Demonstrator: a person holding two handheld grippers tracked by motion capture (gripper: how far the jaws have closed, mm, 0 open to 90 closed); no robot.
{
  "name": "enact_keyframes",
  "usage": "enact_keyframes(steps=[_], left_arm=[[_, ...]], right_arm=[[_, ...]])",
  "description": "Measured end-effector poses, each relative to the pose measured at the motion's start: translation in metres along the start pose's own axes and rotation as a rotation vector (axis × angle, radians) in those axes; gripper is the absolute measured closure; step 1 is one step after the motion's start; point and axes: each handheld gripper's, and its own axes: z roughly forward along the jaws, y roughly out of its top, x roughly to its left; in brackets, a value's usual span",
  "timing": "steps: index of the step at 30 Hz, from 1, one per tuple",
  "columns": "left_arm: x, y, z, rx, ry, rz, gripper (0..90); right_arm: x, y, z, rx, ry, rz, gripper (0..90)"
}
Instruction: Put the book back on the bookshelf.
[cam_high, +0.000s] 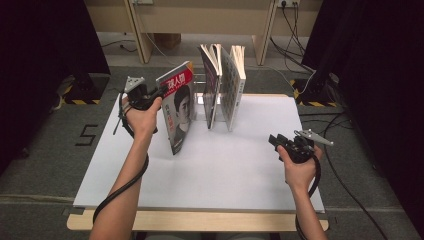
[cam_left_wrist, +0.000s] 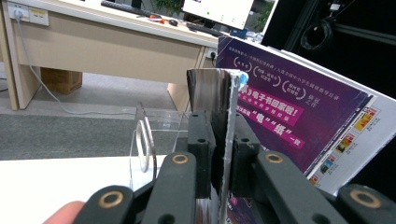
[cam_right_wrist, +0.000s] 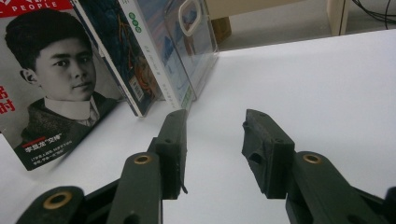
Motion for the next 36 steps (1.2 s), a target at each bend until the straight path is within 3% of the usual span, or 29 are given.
enact_keyframes(steps=[4, 6, 20, 23, 36], left_arm=[[-0.001, 0.001, 0.004, 0.015, 0.016, -0.009, 81.8], [-0.002, 0.002, 0.004, 0.017, 0.023, 0.012, 84.6], [-0.010, -0.005, -0.002, 0.006, -0.017, 0.046, 86.0], [-0.006, -0.006, -0.004, 0.008, -0.035, 0.013, 86.0], [-0.008, -0.008, -0.006, 0.007, -0.029, 0.044, 86.1]], right_arm=[[0.000, 0.000, 0.000, -0.003, -0.001, 0.004, 60.2], [-0.001, 0.000, 0.000, 0.002, 0.000, 0.005, 60.2], [-0.003, 0.000, 0.000, 0.018, 0.000, 0.019, 60.1], [-0.004, 0.000, 0.000, 0.018, 0.001, 0.024, 60.1], [-0.003, -0.001, 0.001, 0.025, 0.003, 0.023, 60.1]])
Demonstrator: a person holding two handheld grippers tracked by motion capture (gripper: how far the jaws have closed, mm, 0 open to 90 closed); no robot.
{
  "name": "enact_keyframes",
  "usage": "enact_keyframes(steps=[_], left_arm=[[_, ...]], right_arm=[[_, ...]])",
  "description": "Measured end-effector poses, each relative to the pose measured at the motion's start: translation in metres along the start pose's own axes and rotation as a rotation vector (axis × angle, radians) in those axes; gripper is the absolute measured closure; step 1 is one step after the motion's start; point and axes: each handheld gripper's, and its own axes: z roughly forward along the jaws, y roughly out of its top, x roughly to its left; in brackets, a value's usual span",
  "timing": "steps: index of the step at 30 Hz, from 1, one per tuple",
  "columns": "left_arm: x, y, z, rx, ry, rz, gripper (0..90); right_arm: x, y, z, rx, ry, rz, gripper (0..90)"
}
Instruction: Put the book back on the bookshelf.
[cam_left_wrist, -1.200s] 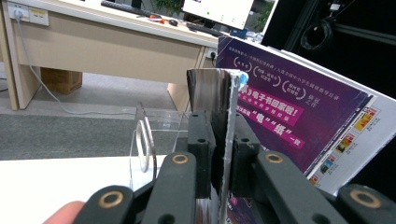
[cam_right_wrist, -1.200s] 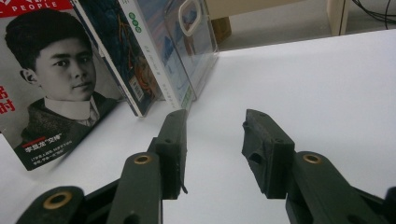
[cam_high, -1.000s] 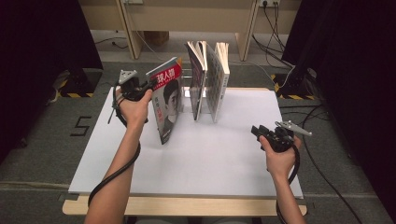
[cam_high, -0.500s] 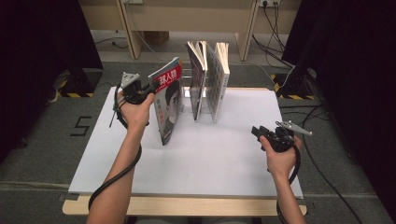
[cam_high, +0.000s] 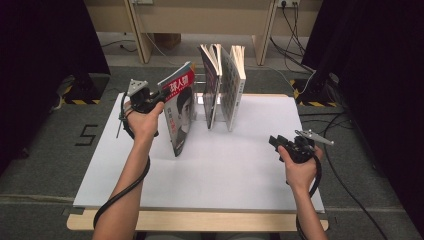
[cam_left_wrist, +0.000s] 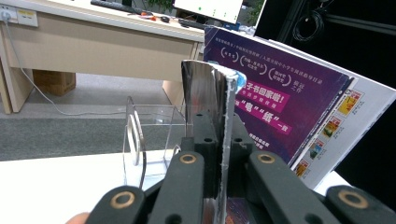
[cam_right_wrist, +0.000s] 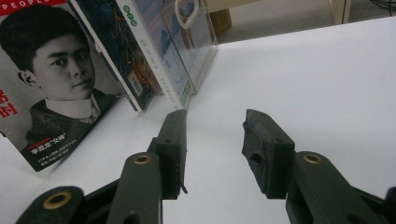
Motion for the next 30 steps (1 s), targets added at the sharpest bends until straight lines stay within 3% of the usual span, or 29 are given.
enact_keyframes(steps=[9, 18, 30], left_arm=[[-0.009, 0.004, -0.002, -0.080, 0.018, 0.054, 86.3], [-0.016, 0.016, 0.007, -0.145, 0.042, 0.128, 86.3], [-0.014, 0.028, 0.023, -0.199, 0.076, 0.147, 86.3]], right_arm=[[-0.002, 0.000, 0.000, 0.000, -0.002, 0.009, 60.1], [-0.002, 0.000, -0.001, 0.001, -0.001, 0.011, 60.2], [-0.004, -0.001, 0.000, 0.004, -0.001, 0.018, 60.2]])
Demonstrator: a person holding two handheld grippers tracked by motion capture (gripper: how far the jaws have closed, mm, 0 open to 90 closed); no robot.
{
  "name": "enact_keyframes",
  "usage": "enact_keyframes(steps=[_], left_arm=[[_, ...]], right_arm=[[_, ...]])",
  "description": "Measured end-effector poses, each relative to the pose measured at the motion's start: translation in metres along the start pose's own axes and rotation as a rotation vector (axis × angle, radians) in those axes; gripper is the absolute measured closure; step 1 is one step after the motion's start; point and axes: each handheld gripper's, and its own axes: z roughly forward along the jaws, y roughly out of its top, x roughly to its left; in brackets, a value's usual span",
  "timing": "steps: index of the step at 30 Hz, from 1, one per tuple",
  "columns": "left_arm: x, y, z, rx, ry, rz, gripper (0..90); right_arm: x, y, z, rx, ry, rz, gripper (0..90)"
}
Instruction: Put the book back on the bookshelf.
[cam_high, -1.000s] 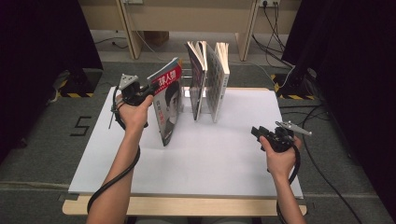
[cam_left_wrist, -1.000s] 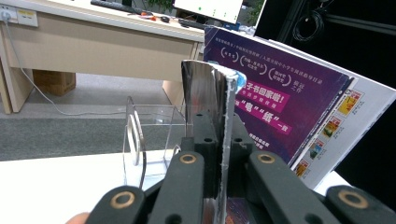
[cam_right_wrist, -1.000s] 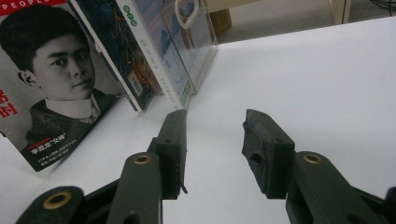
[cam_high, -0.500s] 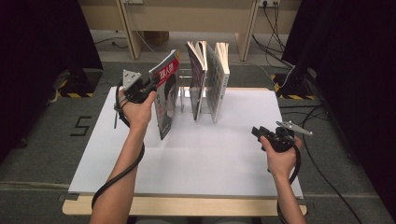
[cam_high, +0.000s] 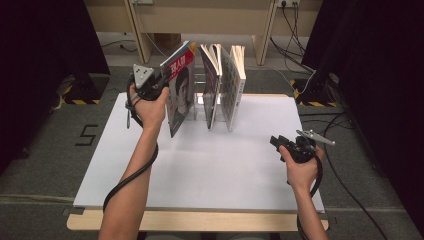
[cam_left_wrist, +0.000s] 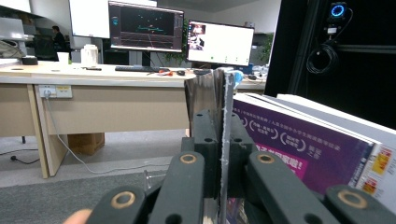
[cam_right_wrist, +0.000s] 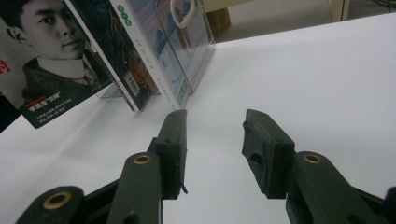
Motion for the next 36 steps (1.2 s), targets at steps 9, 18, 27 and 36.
enact_keyframes(steps=[9, 18, 27, 36], left_arm=[[0.003, -0.001, 0.016, -0.018, 0.040, 0.019, 86.3], [0.007, -0.010, 0.030, -0.029, 0.050, -0.008, 86.2], [0.005, -0.010, 0.042, -0.049, 0.061, 0.008, 86.2], [0.006, -0.030, 0.032, -0.069, 0.085, 0.063, 85.9]], right_arm=[[-0.003, 0.000, 0.000, -0.001, -0.001, -0.001, 60.2], [-0.003, -0.001, 0.001, 0.005, 0.000, -0.003, 60.2], [-0.004, -0.002, 0.004, 0.015, 0.002, -0.003, 60.2], [-0.005, -0.003, 0.003, 0.019, 0.000, 0.004, 60.2]])
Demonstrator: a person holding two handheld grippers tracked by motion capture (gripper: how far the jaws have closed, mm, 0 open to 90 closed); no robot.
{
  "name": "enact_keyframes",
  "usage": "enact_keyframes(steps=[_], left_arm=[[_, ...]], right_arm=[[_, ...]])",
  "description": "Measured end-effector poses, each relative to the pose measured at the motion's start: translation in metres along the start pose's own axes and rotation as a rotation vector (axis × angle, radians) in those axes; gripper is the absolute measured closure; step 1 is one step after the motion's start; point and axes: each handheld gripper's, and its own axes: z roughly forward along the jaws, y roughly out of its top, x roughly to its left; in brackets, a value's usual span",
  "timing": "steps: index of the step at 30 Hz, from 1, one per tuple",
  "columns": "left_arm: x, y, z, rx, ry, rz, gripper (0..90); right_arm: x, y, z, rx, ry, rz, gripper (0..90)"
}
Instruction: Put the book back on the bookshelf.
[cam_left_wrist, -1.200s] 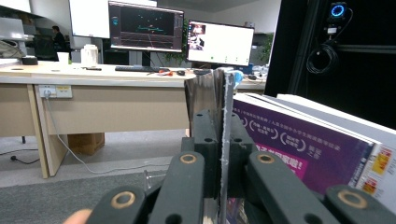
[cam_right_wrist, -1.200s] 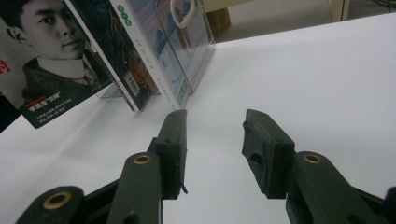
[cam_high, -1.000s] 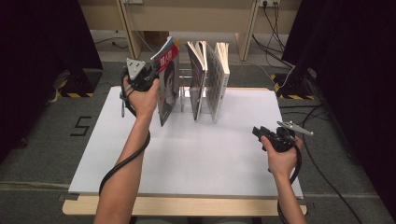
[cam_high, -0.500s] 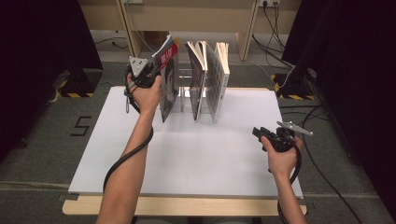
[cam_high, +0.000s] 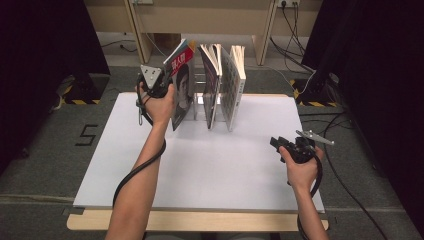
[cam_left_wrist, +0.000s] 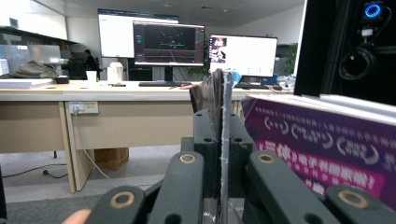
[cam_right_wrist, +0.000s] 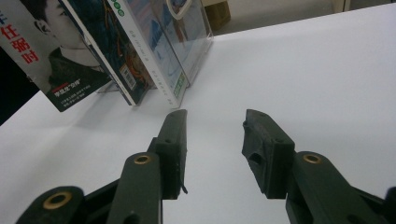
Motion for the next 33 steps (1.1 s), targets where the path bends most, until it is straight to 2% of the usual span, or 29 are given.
enact_keyframes(steps=[7, 9, 11, 14, 19, 21, 26, 33], left_arm=[[0.005, -0.012, -0.019, 0.010, -0.012, 0.010, 85.3], [0.006, -0.013, -0.024, 0.017, -0.030, -0.010, 85.2], [0.006, -0.014, -0.028, 0.027, -0.045, -0.012, 84.8], [0.004, -0.013, -0.031, 0.051, -0.067, -0.011, 84.0], [0.002, -0.010, -0.031, 0.087, -0.104, -0.080, 81.4], [0.001, -0.008, -0.031, 0.099, -0.101, -0.090, 79.0], [-0.001, -0.003, -0.026, 0.121, -0.107, -0.146, 74.3], [-0.002, -0.002, -0.019, 0.143, -0.094, -0.172, 69.9]], right_arm=[[0.001, -0.001, 0.001, 0.005, 0.003, -0.006, 60.2], [0.001, -0.001, 0.002, 0.008, 0.003, -0.008, 60.2], [0.003, -0.002, 0.002, 0.014, 0.004, -0.001, 60.2], [0.004, -0.002, 0.004, 0.015, 0.007, -0.016, 60.2], [0.004, -0.001, 0.002, 0.012, 0.006, -0.008, 60.2], [0.003, -0.001, 0.002, 0.010, 0.006, -0.008, 60.2], [0.002, -0.002, 0.003, 0.016, 0.010, -0.006, 60.1], [0.000, -0.002, 0.003, 0.021, 0.008, 0.004, 59.8]])
